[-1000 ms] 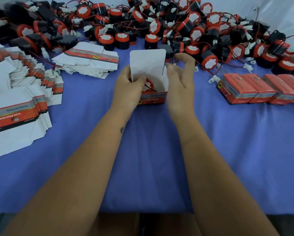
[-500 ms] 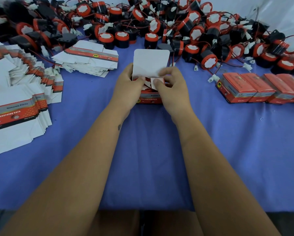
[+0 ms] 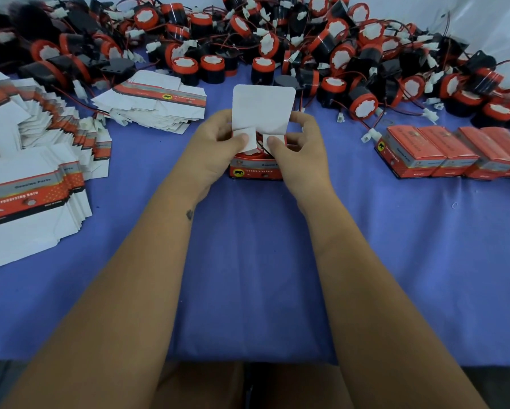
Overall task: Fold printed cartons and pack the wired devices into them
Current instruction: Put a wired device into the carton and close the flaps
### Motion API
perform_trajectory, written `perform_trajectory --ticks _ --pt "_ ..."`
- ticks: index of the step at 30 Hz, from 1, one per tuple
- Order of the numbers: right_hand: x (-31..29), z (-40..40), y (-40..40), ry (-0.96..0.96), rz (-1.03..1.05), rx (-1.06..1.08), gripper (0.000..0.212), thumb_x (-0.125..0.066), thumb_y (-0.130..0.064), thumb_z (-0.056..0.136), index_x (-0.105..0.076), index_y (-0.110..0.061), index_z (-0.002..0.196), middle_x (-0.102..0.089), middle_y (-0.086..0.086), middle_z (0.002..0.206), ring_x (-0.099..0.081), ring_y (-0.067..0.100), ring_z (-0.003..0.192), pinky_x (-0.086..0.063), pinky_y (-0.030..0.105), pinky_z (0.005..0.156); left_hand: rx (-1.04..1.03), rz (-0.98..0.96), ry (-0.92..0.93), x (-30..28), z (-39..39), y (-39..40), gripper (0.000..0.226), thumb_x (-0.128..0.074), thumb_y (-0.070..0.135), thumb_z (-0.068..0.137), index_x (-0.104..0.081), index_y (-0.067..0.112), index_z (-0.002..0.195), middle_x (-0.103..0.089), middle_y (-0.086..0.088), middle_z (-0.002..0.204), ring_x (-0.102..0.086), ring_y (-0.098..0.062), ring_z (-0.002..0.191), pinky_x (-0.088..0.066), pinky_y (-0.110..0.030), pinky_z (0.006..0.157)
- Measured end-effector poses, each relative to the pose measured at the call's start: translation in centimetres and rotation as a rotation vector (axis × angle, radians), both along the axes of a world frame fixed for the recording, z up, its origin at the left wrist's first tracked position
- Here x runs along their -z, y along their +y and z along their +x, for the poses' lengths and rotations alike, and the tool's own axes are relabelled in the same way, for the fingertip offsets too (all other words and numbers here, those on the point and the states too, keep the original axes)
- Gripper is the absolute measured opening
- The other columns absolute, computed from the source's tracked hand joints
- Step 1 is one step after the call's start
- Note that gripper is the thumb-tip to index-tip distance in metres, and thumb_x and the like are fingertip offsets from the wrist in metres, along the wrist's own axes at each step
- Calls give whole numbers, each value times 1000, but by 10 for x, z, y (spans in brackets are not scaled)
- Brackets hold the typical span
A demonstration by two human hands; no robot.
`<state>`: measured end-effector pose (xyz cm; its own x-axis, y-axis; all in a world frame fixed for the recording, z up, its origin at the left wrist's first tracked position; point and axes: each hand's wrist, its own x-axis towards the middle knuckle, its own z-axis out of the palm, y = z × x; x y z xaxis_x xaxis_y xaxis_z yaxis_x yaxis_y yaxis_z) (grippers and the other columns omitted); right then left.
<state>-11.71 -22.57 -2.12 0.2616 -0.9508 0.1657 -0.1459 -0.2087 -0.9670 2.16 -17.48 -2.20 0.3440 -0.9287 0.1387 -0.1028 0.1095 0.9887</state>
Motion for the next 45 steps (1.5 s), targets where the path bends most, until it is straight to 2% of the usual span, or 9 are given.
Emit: perform_trajectory --ticks 3,7,11,15,18,22,27,31,45 --pt "-2 -1 1 -23 -20 -18 39 -61 -10 91 -51 -30 123 -67 2 112 -63 15 98 -55 29 79 -137 -80 -157 1 -2 2 37 -61 1 90 -60 33 109 -66 20 105 -60 8 89 -49 -14 83" --pt "-5 -7 2 1 -48 -38 21 -61 -5 91 -66 -21 104 -64 2 111 -53 -1 69 -48 15 66 -185 -101 -191 -2 -4 6 34 -67 1 87 -64 35 87 -66 27 85 -50 2 56 -49 -16 63" --pt "-16 -13 1 -102 126 -98 27 -50 -2 85 -74 -5 97 -67 11 100 -61 18 79 -51 24 65 -162 -12 -130 -5 -3 9 26 -70 2 87 -73 27 81 -69 12 105 -67 -8 78 -56 -25 67" --pt "-21 -21 -1 23 187 -191 51 -59 -29 73 -70 -6 117 -65 3 118 -63 12 96 -49 34 100 -45 56 111 -10 6 8 25 -56 3 89 -73 7 107 -66 -3 128 -65 -4 99 -54 -22 86" --pt "-12 -28 -1 44 96 -333 37 -46 -5 93 -67 -20 120 -46 -8 145 -50 5 123 -43 28 107 -13 31 -169 -3 8 12 32 -55 6 95 -69 28 113 -55 13 138 -51 3 119 -46 -11 92" --pt "-4 -29 -6 209 -76 -336 48 -69 -20 89 -58 -19 136 -38 -11 151 -45 -2 126 -46 19 99 -56 -37 -319 3 9 13 27 -63 14 96 -67 28 118 -56 11 138 -47 3 126 -41 -3 93" --pt "0 -24 -7 235 -199 -249 51 -76 -18 84 -61 -22 132 -46 -5 146 -44 9 133 -44 31 106 26 -21 -293 2 13 15 32 -66 8 92 -66 29 117 -54 7 140 -47 -3 129 -47 -15 98" --pt "1 -24 -7 211 -200 -234 51 -79 -15 81 -63 -25 128 -49 -5 144 -46 8 131 -48 27 100 86 15 -345 3 18 17 41 -68 13 92 -58 35 125 -48 20 140 -21 -8 149 -21 -28 118" --pt "1 -24 -6 168 -181 -226 39 -69 -9 87 -66 -23 124 -51 -7 140 -52 7 118 -51 26 94 -30 -59 -326 3 13 13 23 -61 15 98 -67 35 107 -61 8 130 -54 -4 124 -46 -33 106"
